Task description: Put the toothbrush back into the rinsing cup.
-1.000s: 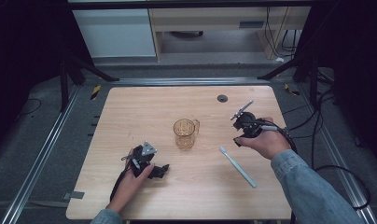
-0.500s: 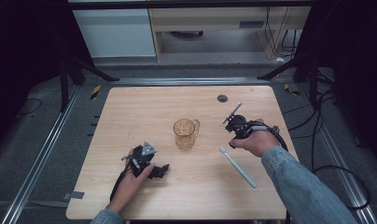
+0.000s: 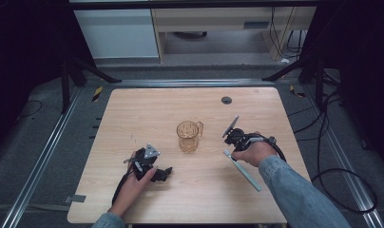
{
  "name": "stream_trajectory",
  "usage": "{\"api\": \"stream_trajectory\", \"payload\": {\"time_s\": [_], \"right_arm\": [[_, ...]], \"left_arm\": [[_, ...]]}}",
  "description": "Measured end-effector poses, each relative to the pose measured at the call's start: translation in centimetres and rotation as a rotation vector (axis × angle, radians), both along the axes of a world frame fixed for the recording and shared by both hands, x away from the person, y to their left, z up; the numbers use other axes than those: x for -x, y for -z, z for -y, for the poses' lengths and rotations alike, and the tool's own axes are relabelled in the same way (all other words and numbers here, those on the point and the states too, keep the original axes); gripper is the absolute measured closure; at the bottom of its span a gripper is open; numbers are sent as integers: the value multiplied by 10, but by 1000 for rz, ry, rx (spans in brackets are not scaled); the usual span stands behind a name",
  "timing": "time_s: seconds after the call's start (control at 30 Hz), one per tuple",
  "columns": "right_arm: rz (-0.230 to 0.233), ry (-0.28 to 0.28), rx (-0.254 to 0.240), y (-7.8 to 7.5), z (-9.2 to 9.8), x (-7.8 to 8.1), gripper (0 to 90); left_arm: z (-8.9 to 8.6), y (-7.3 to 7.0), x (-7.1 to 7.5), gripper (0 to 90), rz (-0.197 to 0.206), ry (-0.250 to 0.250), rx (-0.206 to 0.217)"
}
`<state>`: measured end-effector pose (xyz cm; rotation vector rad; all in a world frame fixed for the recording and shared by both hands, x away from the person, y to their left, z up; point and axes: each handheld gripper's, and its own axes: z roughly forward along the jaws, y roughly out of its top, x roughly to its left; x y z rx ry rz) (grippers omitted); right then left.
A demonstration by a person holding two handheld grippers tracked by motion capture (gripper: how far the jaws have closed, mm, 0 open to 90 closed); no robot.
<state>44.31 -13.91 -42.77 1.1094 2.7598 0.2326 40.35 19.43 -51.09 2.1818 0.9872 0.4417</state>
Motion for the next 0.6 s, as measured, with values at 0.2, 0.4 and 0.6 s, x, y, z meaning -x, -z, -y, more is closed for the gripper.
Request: {"api": "stream_trajectory", "payload": {"time_s": [0.2,0.4,0.6], "right_arm": [[-33,2,12,17,1,3,677],[-55,20,21,26,6,5,677],[-66,26,22,30,9,3,683]], "left_arm": [[0,0,0,0,0,0,0],[0,0,0,0,0,0,0],[0,0,0,0,-1,0,2]]}}
